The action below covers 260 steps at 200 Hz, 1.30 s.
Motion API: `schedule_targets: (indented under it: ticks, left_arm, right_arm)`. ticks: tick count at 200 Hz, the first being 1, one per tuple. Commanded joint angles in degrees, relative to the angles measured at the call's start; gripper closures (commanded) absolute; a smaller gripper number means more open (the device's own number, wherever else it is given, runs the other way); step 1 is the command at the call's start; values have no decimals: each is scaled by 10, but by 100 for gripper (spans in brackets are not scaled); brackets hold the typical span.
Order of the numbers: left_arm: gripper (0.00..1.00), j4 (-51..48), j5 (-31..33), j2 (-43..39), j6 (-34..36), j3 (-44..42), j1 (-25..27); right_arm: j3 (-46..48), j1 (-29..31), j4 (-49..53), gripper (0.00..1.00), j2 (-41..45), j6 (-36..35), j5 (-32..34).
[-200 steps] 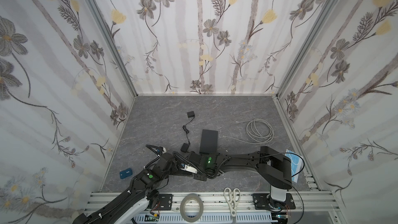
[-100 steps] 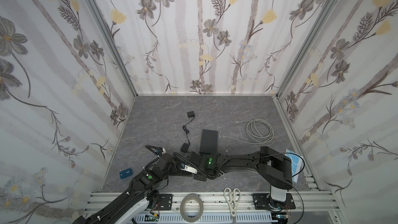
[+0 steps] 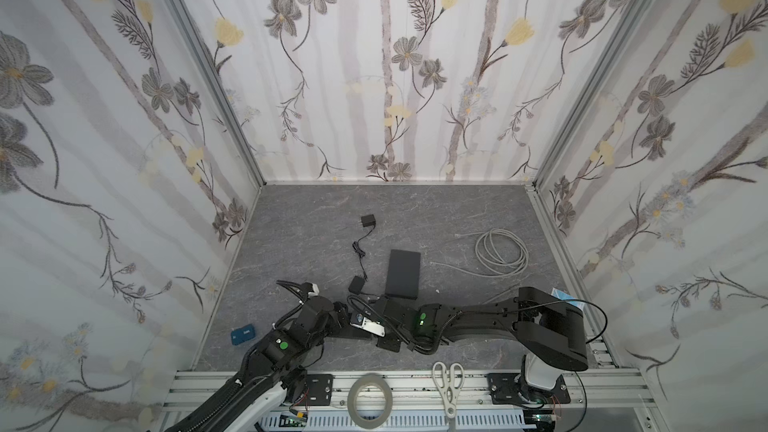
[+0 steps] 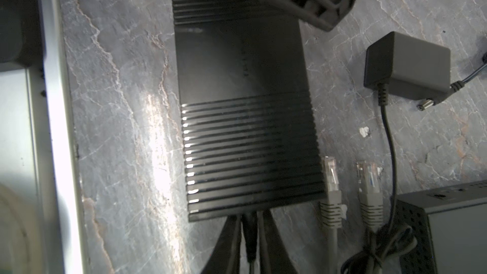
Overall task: Insert the plug into the switch port
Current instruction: 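Open the right gripper and pull back while the left gripper releases the switch, then grasp the black power adapter with the left gripper and lift it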
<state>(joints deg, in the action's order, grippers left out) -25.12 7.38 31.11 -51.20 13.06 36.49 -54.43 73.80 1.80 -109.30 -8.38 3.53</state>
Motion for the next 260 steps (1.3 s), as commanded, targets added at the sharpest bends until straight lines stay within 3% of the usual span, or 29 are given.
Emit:
schedule_targets:
  ticks: [1,22,26,34,76,118,158,175,195,228,260]
  left_arm:
    - [18,7,-19,0,-4,12,1]
    - [17,-2,-9,6,3,23,1]
    - [17,-4,-7,8,5,26,1]
    - [16,-7,-4,13,7,31,1]
    - [14,-28,23,38,31,65,0]
    - [13,-12,31,49,56,86,0]
    - [14,39,-1,139,96,110,0]
    - [14,57,-19,184,113,125,0]
    - [14,72,-17,233,121,141,-1]
    - [13,109,-12,313,144,172,0]
    - [15,115,1,408,190,235,-1]
  right_arm:
    - [14,0,-100,80,16,16,8]
    - [34,1,-110,72,34,18,19]
    - [37,1,-112,66,37,19,21]
    - [44,0,-113,63,45,19,24]
    - [79,-1,-130,62,99,16,38]
    - [156,-18,-190,57,211,26,59]
    - [235,-56,-206,55,316,51,95]
    - [282,-73,-223,45,377,126,169]
    - [332,-111,-223,34,452,208,196]
    - [399,-180,-212,34,524,271,169]
    - [453,-203,-211,34,572,294,170]
